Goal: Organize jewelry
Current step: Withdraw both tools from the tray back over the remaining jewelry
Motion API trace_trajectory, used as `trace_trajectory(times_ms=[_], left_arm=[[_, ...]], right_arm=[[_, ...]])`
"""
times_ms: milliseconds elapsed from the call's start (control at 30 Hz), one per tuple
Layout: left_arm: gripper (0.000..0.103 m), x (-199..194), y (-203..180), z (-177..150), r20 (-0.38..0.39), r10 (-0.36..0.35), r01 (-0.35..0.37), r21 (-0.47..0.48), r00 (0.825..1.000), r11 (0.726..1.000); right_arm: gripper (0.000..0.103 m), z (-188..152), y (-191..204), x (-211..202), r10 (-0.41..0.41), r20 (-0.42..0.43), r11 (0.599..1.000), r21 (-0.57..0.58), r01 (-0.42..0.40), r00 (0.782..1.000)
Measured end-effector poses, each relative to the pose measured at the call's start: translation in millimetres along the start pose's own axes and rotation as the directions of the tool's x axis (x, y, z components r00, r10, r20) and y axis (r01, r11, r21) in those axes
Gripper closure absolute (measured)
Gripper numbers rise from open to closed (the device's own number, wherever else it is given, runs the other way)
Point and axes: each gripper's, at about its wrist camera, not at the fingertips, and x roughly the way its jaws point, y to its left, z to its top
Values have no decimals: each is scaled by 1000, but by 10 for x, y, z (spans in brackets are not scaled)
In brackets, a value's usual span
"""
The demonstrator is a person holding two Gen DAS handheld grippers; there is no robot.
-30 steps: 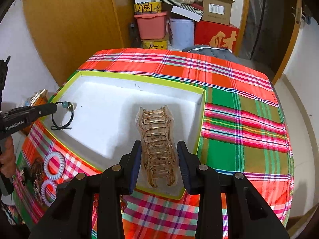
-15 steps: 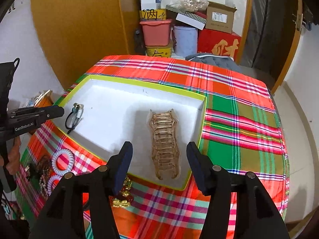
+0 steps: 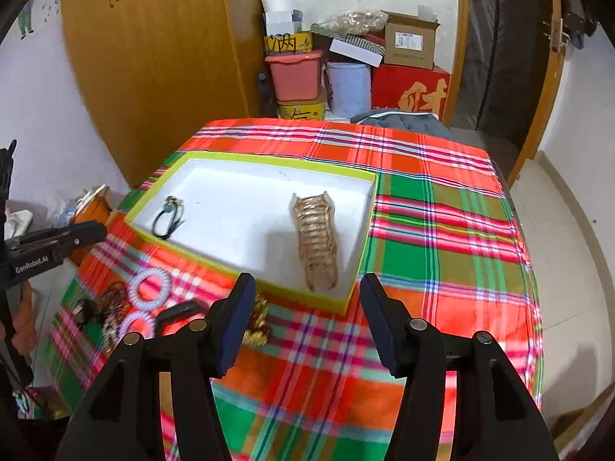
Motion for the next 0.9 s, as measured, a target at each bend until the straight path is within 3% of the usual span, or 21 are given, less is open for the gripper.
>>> trace_trajectory(times_ms=[267, 300, 367, 400, 900], left_arm=[[76, -298, -124, -340, -4, -11, 11, 22, 1000, 1000], [73, -334, -123, -374, -3, -11, 11, 19, 1000, 1000], [56, -393, -98, -433, 1, -11, 11, 9, 1000, 1000], [54, -428, -73, -461, 4, -12, 12, -3, 1000, 1000], [54, -536, 189, -676, 7, 23, -23, -49, 1000, 999]], right_arm=[[46, -254, 183, -294, 21, -5, 1000, -13, -21, 1000], [46, -290, 190, -312, 32, -11, 999, -6, -32, 999], [46, -354, 208, -340, 47, -21, 999, 7, -47, 999], [46, -385, 221, -348, 52, -27, 999, 9, -52, 998], [46, -521, 384, -308, 99, -68, 995, 14, -98, 993]])
